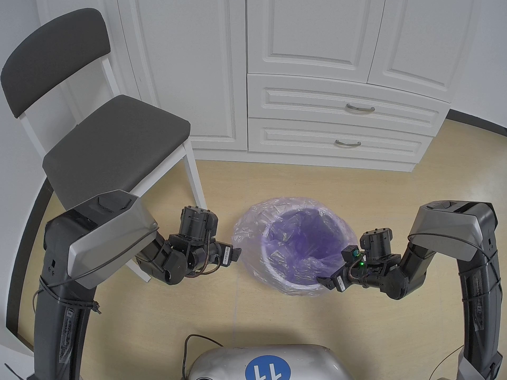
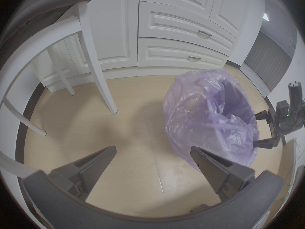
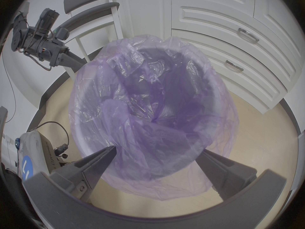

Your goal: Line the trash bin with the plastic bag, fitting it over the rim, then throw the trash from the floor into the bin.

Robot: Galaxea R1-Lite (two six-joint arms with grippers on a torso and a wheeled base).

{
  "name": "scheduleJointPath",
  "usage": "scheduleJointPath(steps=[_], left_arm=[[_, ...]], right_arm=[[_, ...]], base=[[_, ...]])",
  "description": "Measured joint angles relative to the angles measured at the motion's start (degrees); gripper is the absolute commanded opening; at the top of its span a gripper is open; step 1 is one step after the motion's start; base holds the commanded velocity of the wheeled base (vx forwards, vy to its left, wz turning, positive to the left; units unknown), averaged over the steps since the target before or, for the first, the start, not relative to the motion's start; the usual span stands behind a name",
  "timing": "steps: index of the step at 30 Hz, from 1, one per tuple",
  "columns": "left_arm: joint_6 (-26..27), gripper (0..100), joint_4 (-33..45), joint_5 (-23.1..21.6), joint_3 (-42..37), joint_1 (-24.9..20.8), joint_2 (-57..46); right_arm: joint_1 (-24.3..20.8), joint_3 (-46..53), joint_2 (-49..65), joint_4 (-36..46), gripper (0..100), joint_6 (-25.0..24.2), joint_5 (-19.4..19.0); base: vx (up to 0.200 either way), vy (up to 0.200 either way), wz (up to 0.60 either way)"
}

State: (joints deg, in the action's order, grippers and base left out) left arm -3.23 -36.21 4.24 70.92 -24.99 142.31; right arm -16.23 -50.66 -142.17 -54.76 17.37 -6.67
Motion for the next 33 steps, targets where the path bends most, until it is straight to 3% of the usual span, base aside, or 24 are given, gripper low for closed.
scheduleJointPath(steps=[12,20,33], left_arm=[[-0.4,100,0.8,0.0,11.6,0.8,6.8],[-0.6,100,1.0,0.0,19.8,0.9,10.6],[-0.6,100,1.2,0.0,22.9,1.4,12.8]], right_arm=[[-0.1,-4.1,-2.3,-4.6,100,-1.5,0.4],[0.1,-8.7,-4.4,-11.9,100,-7.1,0.5],[1.3,-3.4,2.7,-11.1,100,-7.8,-0.1]], base=[[0.0,0.0,0.0],[0.0,0.0,0.0],[0.0,0.0,0.0]])
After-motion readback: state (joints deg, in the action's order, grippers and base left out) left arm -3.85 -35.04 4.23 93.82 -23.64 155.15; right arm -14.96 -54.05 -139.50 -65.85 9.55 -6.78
